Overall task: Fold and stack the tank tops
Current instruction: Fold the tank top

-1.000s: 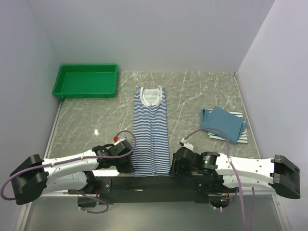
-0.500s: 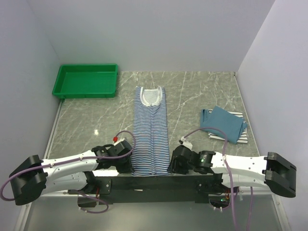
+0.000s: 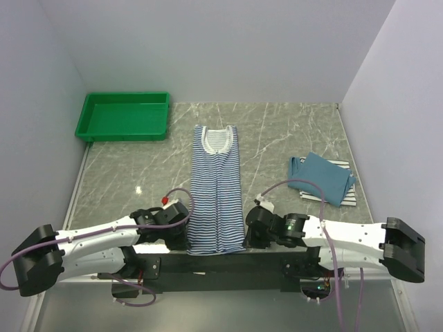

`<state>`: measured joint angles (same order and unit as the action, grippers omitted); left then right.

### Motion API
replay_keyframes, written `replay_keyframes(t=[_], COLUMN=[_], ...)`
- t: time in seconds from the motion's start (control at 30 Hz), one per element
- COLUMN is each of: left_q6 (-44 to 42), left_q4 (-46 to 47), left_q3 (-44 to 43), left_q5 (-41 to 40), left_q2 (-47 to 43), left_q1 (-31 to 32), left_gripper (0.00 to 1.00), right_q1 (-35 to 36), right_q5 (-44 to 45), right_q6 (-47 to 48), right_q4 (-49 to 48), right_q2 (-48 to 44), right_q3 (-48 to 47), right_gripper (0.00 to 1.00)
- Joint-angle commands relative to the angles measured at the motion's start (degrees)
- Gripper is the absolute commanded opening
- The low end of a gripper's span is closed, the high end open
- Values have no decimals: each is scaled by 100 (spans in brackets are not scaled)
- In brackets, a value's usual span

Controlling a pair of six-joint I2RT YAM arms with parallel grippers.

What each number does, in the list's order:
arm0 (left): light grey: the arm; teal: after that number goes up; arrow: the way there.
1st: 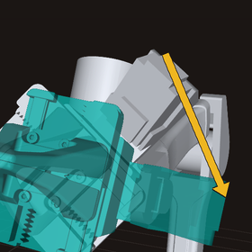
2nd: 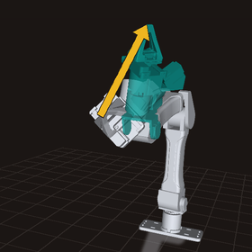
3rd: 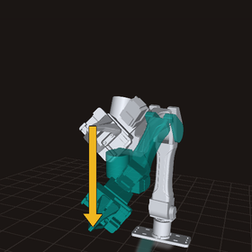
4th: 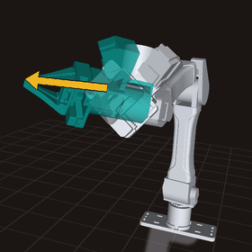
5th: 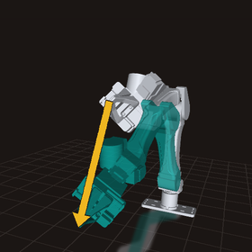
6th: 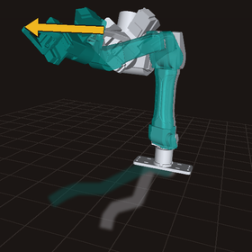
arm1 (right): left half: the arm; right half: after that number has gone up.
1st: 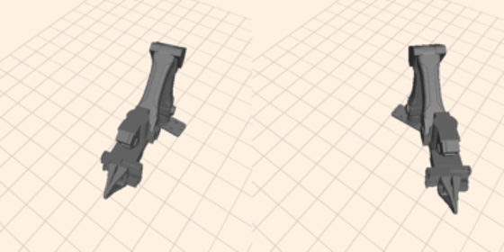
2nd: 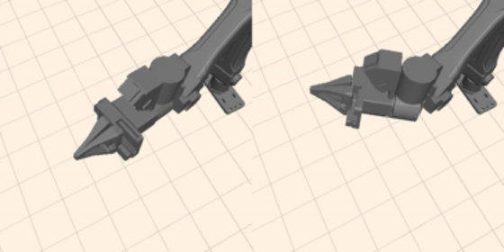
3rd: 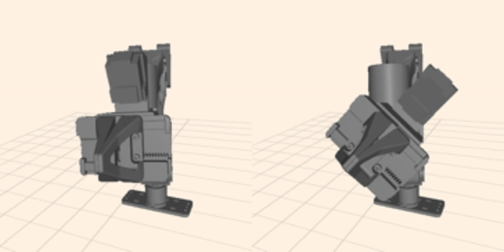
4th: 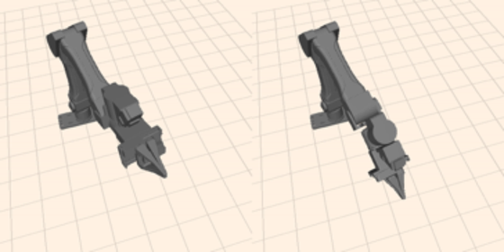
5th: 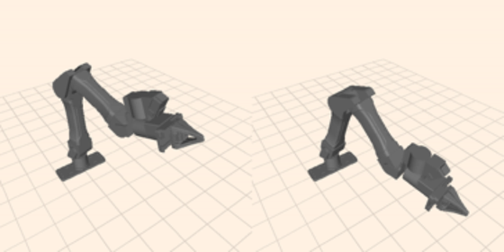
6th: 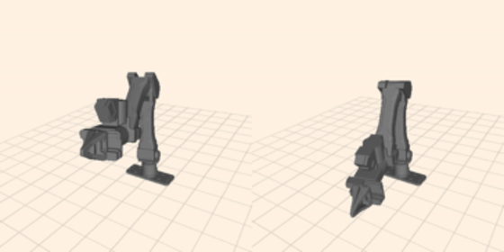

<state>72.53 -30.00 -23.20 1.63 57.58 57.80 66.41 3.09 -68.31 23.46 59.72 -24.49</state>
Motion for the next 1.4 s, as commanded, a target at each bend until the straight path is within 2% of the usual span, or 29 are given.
replay_keyframes(t=[0.0,0.17,0.43,0.73,1.0,1.03,1.07,1.1,1.13,1.17,1.23,1.27,1.37], left_q6=[-178,-599,-1715,-2208,-2647,-2709,-2744,-2884,-2902,-2911,-2929,-2920,-2903], left_q4=[-682,-920,-508,38,459,529,765,881,908,917,1004,1048,1093], left_q3=[-491,-1396,-2610,-4216,-5641,-5738,-5809,-5923,-6011,-6151,-6153,-6118,-5863], left_q5=[-145,-497,-383,-558,-577,-576,-506,-245,-207,-207,-207,-207,-277], left_q2=[-63,262,1079,2845,4469,4620,4909,5060,5200,5384,5378,5317,4747], left_q1=[38,-233,-1797,-2623,-3379,-3433,-3486,-3591,-3626,-3662,-3741,-3767,-3803], left_gripper=[1,1,1,1,1,5,10,19,32,46,55,69,73], right_q1=[39,-198,-1612,-2896,-3810,-3942,-3995,-4048,-4083,-4153,-4206,-4268,-4277], right_q5=[297,298,-72,-292,-1012,-1099,-1179,-1310,-1250,-1206,-1206,-1154,-846], right_q6=[362,819,1996,3034,3438,3482,3518,3631,3684,3755,3764,3773,3861], right_q4=[826,1064,555,-175,-412,-430,-456,-500,-379,-291,-360,-412,-237], right_q2=[-207,118,583,2305,4046,4369,4529,4678,4976,5083,5102,5058,4848], right_q3=[-800,-1409,-2103,-3561,-5161,-5301,-5564,-5697,-5872,-6135,-6138,-6077,-6042], right_gripper=[1,0,0,0,0,1,11,20,31,47,55,62,64])
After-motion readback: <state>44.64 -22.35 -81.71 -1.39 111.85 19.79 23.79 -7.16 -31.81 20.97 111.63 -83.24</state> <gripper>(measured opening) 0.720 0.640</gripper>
